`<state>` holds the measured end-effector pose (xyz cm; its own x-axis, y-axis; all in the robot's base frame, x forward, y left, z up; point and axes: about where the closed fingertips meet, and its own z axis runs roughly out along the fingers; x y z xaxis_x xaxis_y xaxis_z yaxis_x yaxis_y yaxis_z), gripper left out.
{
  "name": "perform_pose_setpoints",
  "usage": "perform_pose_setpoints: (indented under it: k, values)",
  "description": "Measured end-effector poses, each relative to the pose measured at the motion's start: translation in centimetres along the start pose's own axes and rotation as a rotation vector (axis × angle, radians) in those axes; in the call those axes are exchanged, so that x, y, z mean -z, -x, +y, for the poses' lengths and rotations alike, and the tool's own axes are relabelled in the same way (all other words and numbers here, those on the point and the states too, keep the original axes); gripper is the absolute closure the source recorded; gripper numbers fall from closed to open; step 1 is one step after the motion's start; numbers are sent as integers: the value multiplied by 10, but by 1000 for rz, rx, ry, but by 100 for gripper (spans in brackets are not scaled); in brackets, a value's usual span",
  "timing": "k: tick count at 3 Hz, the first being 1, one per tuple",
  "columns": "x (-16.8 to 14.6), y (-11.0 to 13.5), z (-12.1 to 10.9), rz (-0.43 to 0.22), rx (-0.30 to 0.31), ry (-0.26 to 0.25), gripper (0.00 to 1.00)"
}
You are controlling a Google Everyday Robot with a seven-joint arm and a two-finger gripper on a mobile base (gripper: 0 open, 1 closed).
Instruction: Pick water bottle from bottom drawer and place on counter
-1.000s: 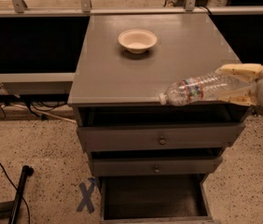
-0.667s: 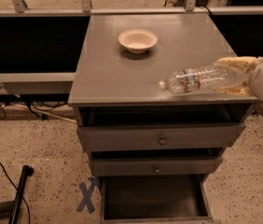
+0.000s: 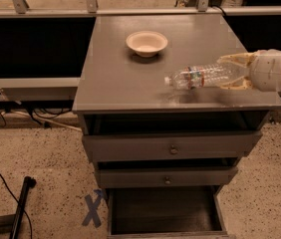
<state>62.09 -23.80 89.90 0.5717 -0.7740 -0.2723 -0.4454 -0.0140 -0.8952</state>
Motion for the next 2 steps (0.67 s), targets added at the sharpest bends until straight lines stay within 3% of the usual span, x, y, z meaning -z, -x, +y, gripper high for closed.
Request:
perform_pose_setpoints:
  k: [2]
  values:
    - [-6, 4, 0, -11, 0, 3, 38]
